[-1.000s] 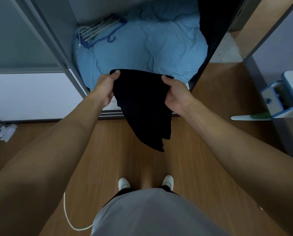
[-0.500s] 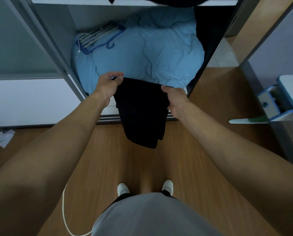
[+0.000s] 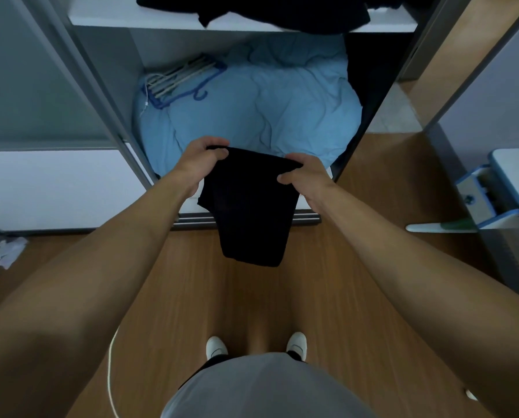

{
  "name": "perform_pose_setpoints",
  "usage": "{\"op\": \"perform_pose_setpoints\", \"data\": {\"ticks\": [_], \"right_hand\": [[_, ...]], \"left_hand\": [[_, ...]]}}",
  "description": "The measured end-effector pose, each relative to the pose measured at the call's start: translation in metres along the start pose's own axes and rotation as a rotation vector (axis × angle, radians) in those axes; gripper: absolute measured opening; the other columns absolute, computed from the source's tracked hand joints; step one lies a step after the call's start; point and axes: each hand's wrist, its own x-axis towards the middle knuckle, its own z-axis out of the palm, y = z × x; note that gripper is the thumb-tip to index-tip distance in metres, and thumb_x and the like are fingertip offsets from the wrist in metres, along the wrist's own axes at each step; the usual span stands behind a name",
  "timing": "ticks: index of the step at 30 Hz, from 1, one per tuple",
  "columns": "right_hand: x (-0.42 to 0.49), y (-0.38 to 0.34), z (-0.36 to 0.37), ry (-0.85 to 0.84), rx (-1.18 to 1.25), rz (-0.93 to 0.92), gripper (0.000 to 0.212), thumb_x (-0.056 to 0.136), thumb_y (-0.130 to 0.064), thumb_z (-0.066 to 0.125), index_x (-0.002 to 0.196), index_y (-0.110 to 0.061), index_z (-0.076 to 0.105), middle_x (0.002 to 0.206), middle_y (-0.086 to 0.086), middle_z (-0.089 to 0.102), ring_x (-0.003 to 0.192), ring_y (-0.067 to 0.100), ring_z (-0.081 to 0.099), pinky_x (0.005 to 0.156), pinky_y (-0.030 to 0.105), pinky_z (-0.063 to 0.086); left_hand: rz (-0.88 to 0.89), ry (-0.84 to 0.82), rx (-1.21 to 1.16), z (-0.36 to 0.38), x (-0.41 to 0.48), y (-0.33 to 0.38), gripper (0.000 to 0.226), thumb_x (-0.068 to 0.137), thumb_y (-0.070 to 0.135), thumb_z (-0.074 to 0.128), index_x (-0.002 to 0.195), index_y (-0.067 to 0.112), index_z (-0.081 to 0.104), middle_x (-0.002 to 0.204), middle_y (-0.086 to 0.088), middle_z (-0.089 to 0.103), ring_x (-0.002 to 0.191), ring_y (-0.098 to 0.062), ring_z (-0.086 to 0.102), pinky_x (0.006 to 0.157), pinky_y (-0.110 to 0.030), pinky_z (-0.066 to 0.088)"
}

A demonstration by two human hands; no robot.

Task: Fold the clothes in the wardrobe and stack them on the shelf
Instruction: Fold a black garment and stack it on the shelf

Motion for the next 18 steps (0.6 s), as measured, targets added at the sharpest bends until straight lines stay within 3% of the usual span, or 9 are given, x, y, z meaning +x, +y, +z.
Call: {"op": "perform_pose_setpoints", "data": {"ticks": [2,6,10,14,18], "right_hand": [[0.0,0.001,0.002,0.025,-0.127,-0.065,0.063,0.083,0.011,0.066,0.141,-0.007,0.05,0.118,0.006,0.059,0.086,0.007,0.059,0.063,0.006,0.048],[0.001,0.003,0.005,0.061,-0.346,-0.15,0.056,0.088,0.009,0.057,0.14,-0.005,0.045,0.126,0.008,0.054,0.113,0.018,0.055,0.096,0.021,0.047],[0.003,0.0,0.005,0.099,-0.495,-0.239,0.046,0.092,0.005,0.056,0.137,-0.002,0.048,0.13,0.013,0.056,0.12,0.022,0.053,0.086,0.009,0.034],[0.006,-0.009,0.003,0.139,-0.599,-0.26,0.04,0.093,-0.001,0.058,0.133,-0.004,0.056,0.132,0.014,0.059,0.124,0.026,0.054,0.105,0.031,0.042],[0.011,-0.016,-0.003,0.173,-0.613,-0.284,0.03,0.093,-0.006,0.063,0.122,-0.006,0.068,0.123,0.014,0.067,0.115,0.027,0.061,0.101,0.037,0.047]], "left_hand": [[0.019,-0.012,0.016,0.002,0.0,0.005,0.022,0.091,0.011,0.064,0.106,0.026,0.069,0.106,-0.003,0.069,0.089,-0.013,0.067,0.077,-0.021,0.053],[0.039,-0.029,0.058,0.003,0.0,0.01,0.023,0.089,0.015,0.068,0.108,0.027,0.069,0.109,-0.005,0.07,0.094,-0.016,0.069,0.079,-0.022,0.054],[0.05,-0.06,0.092,0.002,-0.001,0.013,0.025,0.085,0.023,0.075,0.109,0.026,0.069,0.111,-0.005,0.07,0.097,-0.015,0.069,0.082,-0.022,0.054],[0.058,-0.117,0.191,-0.001,-0.003,0.019,0.047,0.08,0.027,0.082,0.123,0.021,0.064,0.114,-0.001,0.067,0.101,-0.014,0.067,0.088,-0.025,0.055],[0.127,-0.122,0.362,-0.002,-0.004,0.024,0.055,0.079,0.017,0.083,0.128,0.018,0.058,0.114,0.005,0.058,0.094,-0.003,0.057,0.068,-0.001,0.043]]}}
